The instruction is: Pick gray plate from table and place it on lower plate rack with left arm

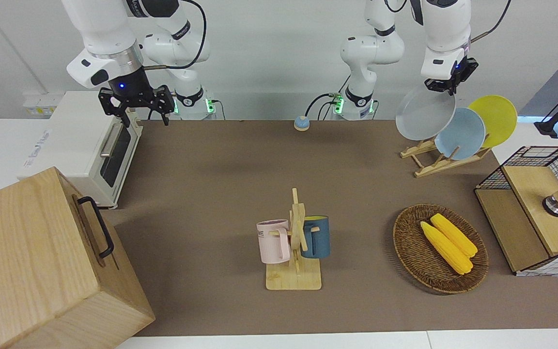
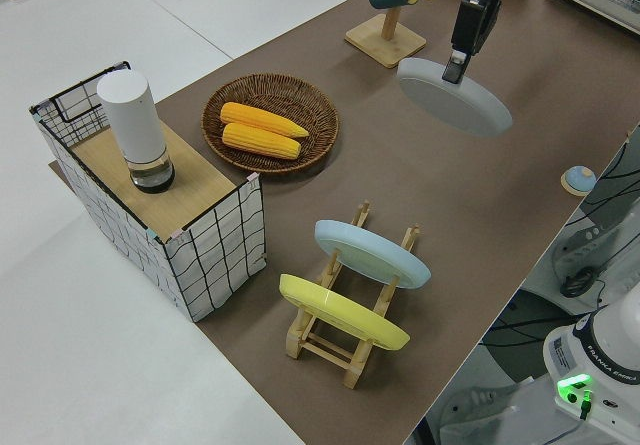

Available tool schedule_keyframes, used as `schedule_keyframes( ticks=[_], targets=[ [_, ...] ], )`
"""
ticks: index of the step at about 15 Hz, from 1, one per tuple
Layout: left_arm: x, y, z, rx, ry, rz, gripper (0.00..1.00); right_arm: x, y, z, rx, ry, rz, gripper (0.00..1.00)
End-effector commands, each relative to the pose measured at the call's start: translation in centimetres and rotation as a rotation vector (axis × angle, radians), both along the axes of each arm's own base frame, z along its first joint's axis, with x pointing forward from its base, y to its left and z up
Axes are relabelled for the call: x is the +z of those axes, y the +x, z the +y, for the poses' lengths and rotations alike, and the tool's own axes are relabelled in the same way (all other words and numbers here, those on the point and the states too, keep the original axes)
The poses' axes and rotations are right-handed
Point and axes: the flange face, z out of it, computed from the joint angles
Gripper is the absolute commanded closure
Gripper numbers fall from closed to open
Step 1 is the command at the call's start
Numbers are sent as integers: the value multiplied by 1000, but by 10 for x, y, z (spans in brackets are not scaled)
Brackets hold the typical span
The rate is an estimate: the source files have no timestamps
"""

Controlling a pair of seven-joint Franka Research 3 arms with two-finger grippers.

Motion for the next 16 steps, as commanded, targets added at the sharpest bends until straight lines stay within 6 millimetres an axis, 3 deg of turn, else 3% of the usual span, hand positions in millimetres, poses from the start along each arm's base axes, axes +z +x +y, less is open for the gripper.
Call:
schedule_keyframes(
  ticks=[1, 6, 16],
  targets=[
    [-3, -13, -9, 96, 80, -67, 1000, 3, 1, -2, -15, -1, 4, 17],
    [-35, -21, -32, 196, 262, -167, 1000, 3, 1, -2, -15, -2, 5, 17],
    [-91, -28, -19, 202, 449, -159, 1000, 3, 1, -2, -15, -2, 5, 17]
  ],
)
